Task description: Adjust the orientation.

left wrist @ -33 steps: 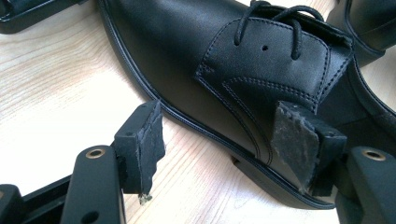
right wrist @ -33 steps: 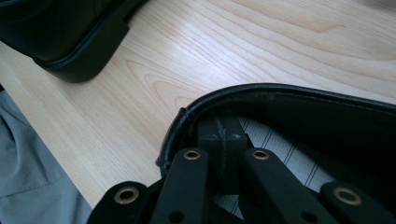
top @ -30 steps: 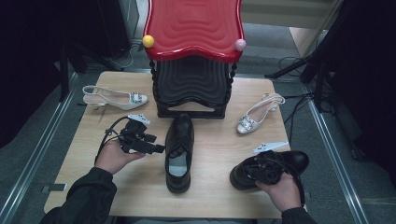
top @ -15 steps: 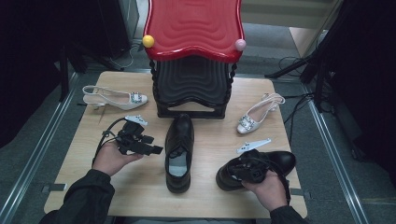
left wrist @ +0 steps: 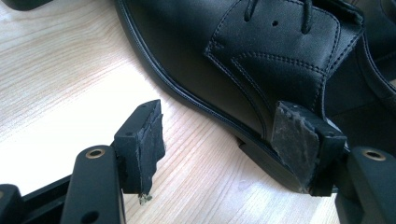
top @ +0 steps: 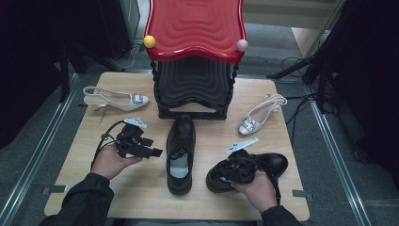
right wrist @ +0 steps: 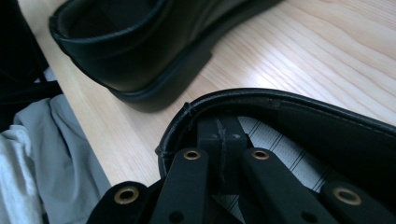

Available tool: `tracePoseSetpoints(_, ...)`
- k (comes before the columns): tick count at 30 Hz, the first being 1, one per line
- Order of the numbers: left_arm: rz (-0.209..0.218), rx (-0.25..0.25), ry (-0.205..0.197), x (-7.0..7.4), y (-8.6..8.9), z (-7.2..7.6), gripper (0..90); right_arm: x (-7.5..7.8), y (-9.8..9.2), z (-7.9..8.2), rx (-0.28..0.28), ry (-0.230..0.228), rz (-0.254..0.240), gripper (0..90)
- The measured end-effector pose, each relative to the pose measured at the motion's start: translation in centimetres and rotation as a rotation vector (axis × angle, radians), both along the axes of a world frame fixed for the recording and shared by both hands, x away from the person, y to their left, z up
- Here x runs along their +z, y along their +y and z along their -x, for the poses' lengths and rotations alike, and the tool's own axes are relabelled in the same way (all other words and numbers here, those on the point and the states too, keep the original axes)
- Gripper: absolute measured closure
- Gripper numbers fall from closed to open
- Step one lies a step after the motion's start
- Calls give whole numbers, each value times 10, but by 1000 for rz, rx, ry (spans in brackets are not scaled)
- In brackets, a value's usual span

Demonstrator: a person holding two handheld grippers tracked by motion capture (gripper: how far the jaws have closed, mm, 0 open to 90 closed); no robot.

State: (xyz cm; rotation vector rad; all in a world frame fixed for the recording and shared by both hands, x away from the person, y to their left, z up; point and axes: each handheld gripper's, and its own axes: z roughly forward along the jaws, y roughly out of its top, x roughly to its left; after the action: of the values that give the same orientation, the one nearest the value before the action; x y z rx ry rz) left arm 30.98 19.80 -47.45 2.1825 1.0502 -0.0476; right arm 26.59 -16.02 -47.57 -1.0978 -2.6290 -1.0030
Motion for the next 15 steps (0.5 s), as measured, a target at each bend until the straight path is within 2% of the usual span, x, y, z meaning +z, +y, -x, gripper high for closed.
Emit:
tracePoseSetpoints(7, -1, 0, -1, 0, 0, 0, 339, 0, 22, 2, 49, -7, 4, 900)
tracePoseSetpoints(15, -4, -13, 2, -1, 0, 0, 338, -1, 33, 7, 102, 1, 1, 900)
